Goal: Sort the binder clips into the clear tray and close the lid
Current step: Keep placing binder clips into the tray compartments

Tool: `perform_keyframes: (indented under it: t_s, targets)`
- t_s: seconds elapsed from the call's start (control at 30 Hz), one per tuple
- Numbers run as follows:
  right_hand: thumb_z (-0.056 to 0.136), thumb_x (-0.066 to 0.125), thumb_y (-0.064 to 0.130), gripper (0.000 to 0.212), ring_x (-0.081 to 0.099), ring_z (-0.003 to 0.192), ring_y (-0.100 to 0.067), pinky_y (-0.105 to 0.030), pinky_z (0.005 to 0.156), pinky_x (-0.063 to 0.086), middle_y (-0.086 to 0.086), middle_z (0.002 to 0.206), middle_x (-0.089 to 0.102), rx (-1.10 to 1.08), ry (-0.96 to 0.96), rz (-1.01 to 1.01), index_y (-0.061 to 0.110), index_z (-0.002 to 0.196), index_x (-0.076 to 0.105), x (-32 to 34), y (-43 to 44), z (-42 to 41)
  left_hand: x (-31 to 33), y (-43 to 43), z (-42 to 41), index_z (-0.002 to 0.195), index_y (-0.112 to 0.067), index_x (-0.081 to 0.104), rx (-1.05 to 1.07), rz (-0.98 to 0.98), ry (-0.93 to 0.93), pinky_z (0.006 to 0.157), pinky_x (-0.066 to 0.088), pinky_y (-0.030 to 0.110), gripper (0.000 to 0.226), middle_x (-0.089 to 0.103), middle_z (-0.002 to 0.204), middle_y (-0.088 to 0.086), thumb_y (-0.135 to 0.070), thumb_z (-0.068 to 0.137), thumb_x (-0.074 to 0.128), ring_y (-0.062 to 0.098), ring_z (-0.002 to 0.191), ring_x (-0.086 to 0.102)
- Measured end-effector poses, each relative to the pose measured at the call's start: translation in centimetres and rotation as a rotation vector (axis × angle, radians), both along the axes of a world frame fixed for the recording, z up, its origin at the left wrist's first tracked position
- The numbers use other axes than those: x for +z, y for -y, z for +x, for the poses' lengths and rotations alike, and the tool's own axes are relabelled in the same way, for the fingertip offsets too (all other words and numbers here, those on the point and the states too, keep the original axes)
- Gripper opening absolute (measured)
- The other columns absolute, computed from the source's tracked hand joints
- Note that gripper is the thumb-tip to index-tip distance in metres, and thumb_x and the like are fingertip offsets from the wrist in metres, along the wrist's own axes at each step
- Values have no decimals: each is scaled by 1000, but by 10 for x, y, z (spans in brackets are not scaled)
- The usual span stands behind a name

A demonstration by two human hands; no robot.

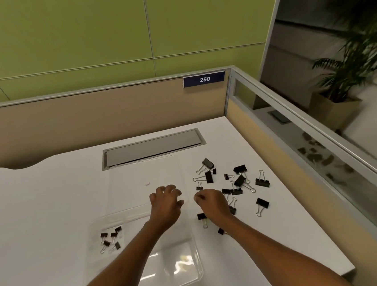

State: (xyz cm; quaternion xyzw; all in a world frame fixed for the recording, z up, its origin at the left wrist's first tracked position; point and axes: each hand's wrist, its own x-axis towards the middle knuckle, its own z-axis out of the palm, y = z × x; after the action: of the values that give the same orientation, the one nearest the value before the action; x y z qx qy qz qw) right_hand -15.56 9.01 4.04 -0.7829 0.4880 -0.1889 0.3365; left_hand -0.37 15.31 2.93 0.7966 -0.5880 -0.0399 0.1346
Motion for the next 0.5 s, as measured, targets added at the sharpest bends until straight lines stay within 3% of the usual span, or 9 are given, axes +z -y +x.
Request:
perform_keyframes:
  t_s: [0.2,0.33,0.5]
  targets:
    - [90,60,29,17,66,78,-18,-35,70,56,-1,82,73,-72,-35,-8,17,86,73,0,51,-23,-4,45,-13,122,-21,56,-61,45,-1,95,28,44,33,47,138,1,-32,90,56,30,127,35]
    - [90,62,31,21,63,73,-17,-28,62,50,-1,79,71,-124,-75,-24,15,77,70,-3,82,-37,-10,71,-18,123,-21,54,-85,64,-2,95,28,44,34,49,136,1,-30,91,55,30,127,35]
    - [86,66,31,20,63,93,-25,-33,76,52,-8,102,69,-169,-156,-62,16,98,73,-12,113,-43,-20,98,-19,126,-20,51,-99,127,36,98,27,43,36,47,138,3,-28,91,55,31,129,30]
